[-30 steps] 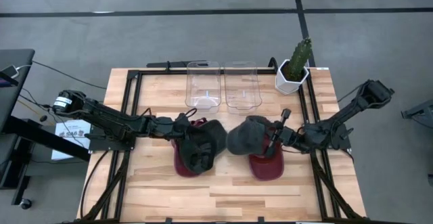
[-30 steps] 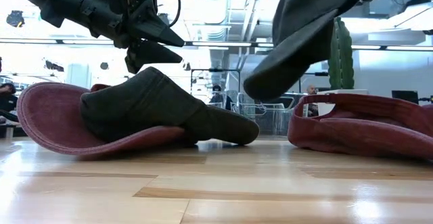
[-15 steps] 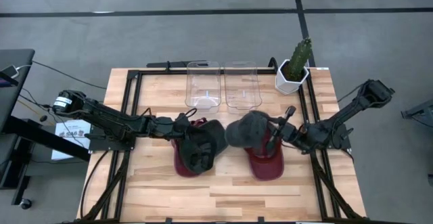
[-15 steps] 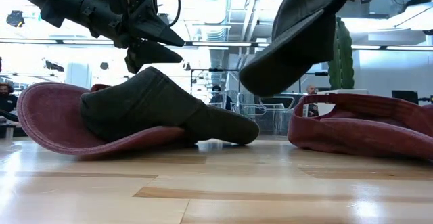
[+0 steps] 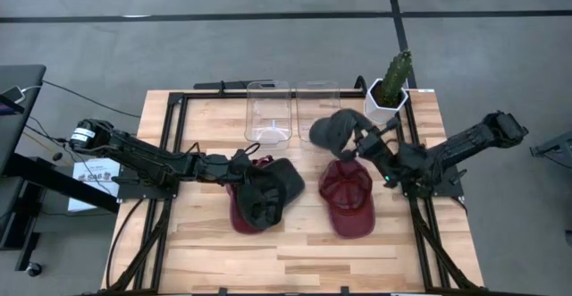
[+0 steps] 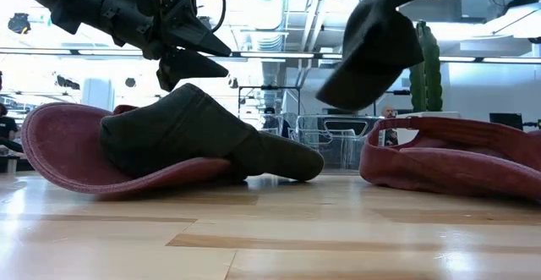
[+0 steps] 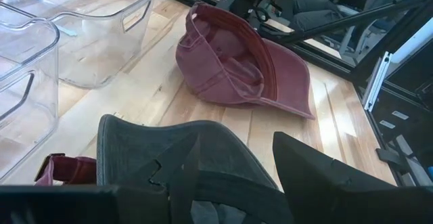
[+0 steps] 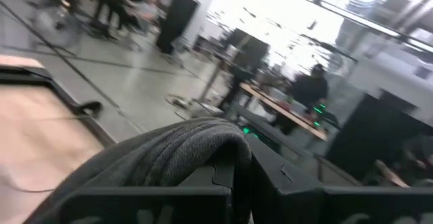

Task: Pick & Place hat
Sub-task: Put the black cap into the right transparent bin

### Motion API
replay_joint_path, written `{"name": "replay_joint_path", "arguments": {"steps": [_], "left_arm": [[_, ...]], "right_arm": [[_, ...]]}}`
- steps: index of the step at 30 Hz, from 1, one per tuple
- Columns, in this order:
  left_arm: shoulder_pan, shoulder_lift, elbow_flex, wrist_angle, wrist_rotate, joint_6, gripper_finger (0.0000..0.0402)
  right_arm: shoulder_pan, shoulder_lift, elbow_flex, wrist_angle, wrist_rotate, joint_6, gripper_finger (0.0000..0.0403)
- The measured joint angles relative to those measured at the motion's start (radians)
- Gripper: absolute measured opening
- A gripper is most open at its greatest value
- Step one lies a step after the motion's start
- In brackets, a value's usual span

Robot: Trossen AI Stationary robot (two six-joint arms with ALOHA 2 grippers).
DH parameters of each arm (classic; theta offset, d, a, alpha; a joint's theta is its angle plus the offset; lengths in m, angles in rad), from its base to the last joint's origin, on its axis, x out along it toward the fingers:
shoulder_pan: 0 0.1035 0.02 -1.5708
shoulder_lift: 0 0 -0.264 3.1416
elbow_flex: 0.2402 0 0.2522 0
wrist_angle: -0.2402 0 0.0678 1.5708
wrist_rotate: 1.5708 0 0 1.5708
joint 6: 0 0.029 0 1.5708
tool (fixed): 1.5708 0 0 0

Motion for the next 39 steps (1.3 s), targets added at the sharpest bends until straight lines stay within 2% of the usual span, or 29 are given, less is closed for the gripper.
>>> {"name": "replay_joint_path", "arguments": {"steps": [7,13,23,27,30,36,39], "left_arm": [[0.0,0.0,0.0,0.0,0.0,0.0,0.0186],[0.0,0.0,0.0,0.0,0.0,0.0,0.0186],[0.0,0.0,0.0,0.001,0.0,0.0,0.0186],[0.0,0.0,0.0,0.001,0.0,0.0,0.0186],[-0.001,0.0,0.0,0.002,0.0,0.0,0.0186],[0.0,0.0,0.0,0.005,0.0,0.0,0.0186],[0.0,0.0,0.0,0.005,0.0,0.0,0.0186]], "right_arm": [[-0.138,0.0,0.02,-0.152,-0.101,0.138,0.0007],[-0.233,0.0,0.022,-0.2,-0.194,0.216,0.0007],[-0.336,0.003,0.023,-0.32,-0.335,0.392,0.0007],[-0.375,0.024,0.028,-0.319,-0.344,0.403,0.0007],[-0.4,0.06,0.064,-0.378,-0.347,0.422,0.0007],[-0.436,0.185,0.227,-0.601,-0.35,0.443,0.0007],[-0.454,0.237,0.334,-0.752,-0.407,0.467,0.0007]]}}
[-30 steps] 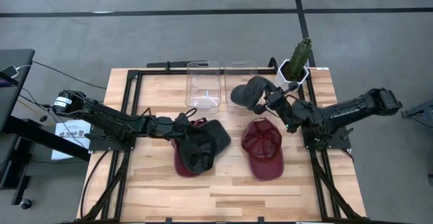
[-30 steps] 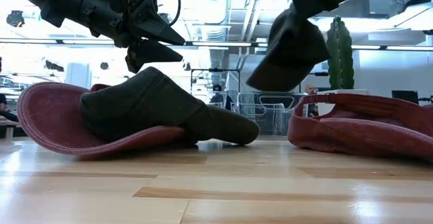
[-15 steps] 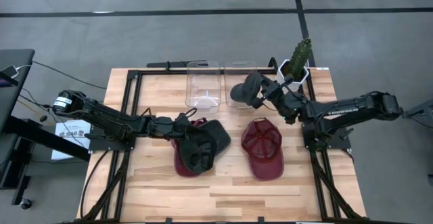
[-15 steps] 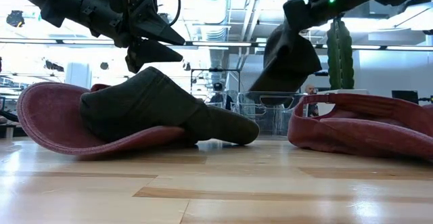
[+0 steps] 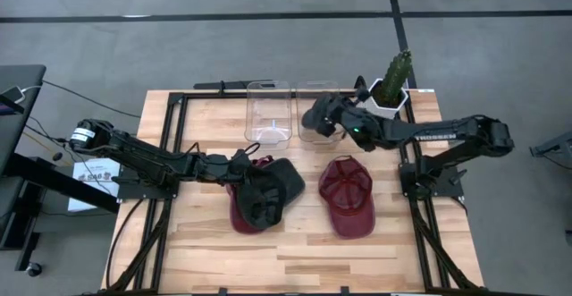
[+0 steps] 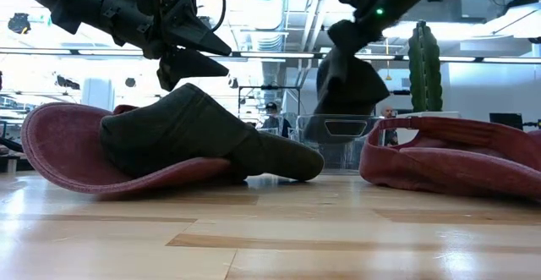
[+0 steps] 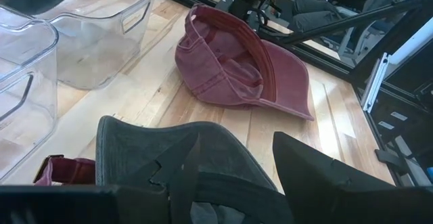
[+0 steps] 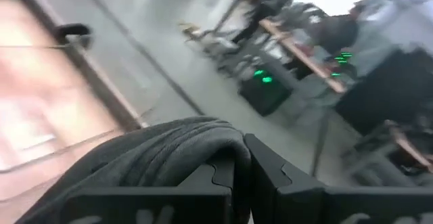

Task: Pick & Place hat
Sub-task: Put the black cap into the right transparent bin

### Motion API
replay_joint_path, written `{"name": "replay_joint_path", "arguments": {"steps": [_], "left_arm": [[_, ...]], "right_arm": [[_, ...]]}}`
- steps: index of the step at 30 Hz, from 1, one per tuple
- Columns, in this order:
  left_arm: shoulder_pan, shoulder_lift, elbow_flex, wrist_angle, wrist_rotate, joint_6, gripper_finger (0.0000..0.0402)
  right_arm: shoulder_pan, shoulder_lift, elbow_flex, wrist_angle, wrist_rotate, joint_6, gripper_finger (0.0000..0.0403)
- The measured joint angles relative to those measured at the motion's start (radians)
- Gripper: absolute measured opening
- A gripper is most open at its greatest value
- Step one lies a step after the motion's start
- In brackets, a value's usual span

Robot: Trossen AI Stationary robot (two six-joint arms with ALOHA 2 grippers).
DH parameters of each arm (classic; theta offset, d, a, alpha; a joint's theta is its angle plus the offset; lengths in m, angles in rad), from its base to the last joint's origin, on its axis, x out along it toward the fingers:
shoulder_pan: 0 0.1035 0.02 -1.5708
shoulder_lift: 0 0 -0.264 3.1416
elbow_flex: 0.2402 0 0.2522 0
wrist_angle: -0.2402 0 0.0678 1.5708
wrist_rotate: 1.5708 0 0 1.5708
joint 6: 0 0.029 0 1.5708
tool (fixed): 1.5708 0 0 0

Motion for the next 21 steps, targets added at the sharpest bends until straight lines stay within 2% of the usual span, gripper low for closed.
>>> {"name": "replay_joint_path", "arguments": {"steps": [6,13,21], "left_arm": [[0.0,0.0,0.0,0.0,0.0,0.0,0.0186],[0.0,0.0,0.0,-0.001,0.0,0.0,0.0186],[0.0,0.0,0.0,-0.001,0.0,0.0,0.0186]], "right_arm": [[-0.065,0.103,0.269,-0.431,-0.252,0.137,0.0005],[-0.172,0.234,0.539,-0.805,-0.518,0.159,0.0005],[-0.276,0.401,0.804,-1.143,-0.693,0.16,0.0005]]}}
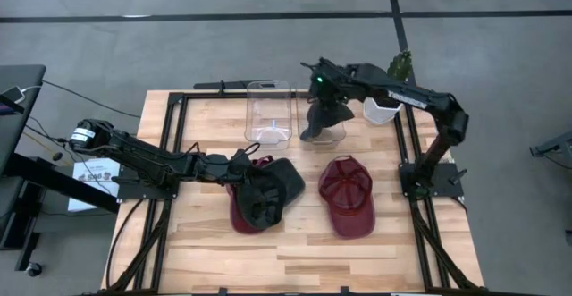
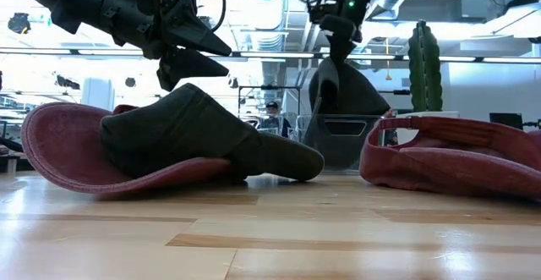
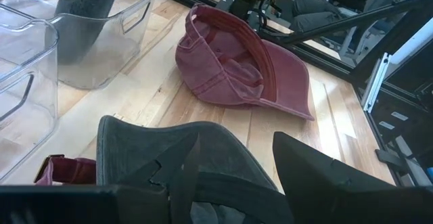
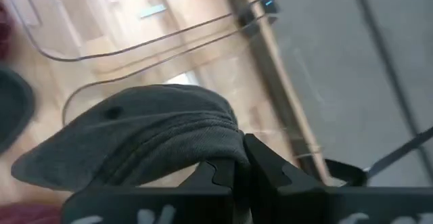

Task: Pick & Place hat
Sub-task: Put the black cap into the right transparent bin

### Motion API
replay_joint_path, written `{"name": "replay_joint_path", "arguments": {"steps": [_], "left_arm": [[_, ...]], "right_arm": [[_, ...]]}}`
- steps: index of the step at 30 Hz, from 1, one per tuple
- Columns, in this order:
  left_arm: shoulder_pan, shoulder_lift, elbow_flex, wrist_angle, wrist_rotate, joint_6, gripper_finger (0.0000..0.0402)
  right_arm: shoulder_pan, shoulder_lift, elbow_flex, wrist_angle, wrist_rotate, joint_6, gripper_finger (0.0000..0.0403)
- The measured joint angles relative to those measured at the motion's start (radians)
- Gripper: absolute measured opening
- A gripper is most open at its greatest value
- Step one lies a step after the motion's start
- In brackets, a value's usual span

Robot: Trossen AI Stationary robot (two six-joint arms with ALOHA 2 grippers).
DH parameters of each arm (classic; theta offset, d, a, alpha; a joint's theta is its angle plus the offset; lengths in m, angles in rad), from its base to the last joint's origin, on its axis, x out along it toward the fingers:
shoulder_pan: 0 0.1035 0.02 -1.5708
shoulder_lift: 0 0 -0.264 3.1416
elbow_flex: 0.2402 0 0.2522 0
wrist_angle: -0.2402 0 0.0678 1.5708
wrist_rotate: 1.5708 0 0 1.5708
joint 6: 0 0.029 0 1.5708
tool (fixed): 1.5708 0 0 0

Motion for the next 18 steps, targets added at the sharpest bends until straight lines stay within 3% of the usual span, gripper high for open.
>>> {"name": "replay_joint_path", "arguments": {"steps": [6,18], "left_arm": [[0.0,0.0,0.0,0.002,0.0,0.0,0.0186],[0.0,0.0,0.0,0.003,0.0,0.0,0.0186]], "right_arm": [[-0.046,0.126,0.13,-0.147,-0.051,0.006,0.0005],[-0.136,0.26,0.278,-0.146,-0.046,-0.038,0.0004]]}}
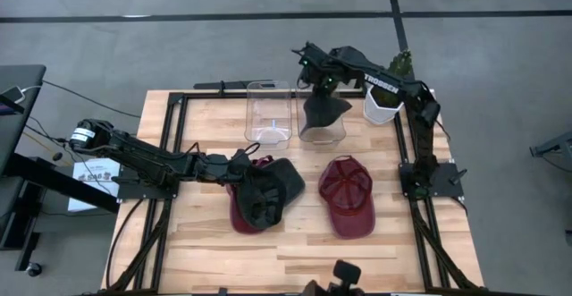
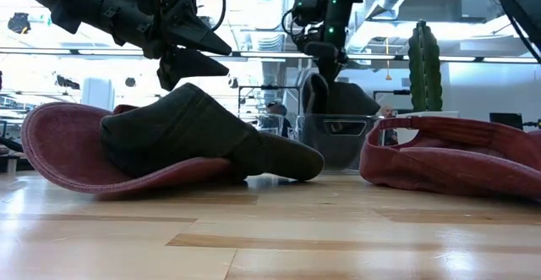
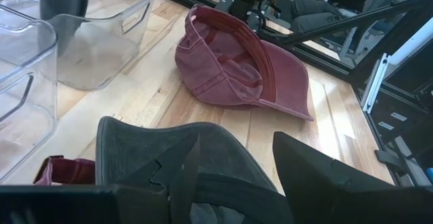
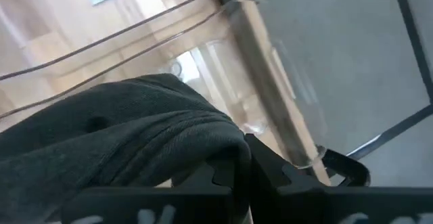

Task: Pick & Place hat
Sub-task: Put the black cap into the right transparent bin

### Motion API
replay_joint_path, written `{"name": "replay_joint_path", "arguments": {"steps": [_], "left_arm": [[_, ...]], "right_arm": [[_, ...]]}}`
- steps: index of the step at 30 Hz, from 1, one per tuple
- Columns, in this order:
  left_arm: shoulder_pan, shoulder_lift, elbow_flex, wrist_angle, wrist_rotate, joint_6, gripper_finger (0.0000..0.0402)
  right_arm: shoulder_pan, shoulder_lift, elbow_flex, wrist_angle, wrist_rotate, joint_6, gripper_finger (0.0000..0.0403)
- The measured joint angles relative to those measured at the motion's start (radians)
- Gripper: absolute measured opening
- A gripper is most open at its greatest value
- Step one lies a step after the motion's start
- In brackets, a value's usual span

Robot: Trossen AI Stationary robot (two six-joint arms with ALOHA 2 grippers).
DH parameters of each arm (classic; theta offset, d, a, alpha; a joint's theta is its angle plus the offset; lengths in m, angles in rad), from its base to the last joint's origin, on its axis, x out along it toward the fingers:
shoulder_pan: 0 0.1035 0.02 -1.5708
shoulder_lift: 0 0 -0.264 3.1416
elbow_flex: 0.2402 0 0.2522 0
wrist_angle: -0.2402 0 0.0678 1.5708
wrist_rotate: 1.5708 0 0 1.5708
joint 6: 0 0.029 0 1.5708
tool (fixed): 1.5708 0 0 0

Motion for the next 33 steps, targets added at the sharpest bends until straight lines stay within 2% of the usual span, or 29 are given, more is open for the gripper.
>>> {"name": "replay_joint_path", "arguments": {"steps": [11,21,27,33], "left_arm": [[0.0,0.0,0.0,0.0,0.0,0.0,0.0186],[0.0,0.0,0.0,0.0,0.0,0.001,0.0186],[0.0,0.0,0.0,0.0,-0.001,0.001,0.0186],[0.0,0.0,0.0,0.0,-0.001,0.029,0.0186]], "right_arm": [[-0.071,-0.008,0.003,0.068,0.051,-0.001,0.0004],[-0.067,-0.005,0.002,0.184,0.055,-0.011,0.0004],[-0.048,-0.004,0.001,0.185,0.159,-0.009,0.0004],[-0.033,-0.004,0.001,0.15,0.181,-0.002,0.0004]]}}
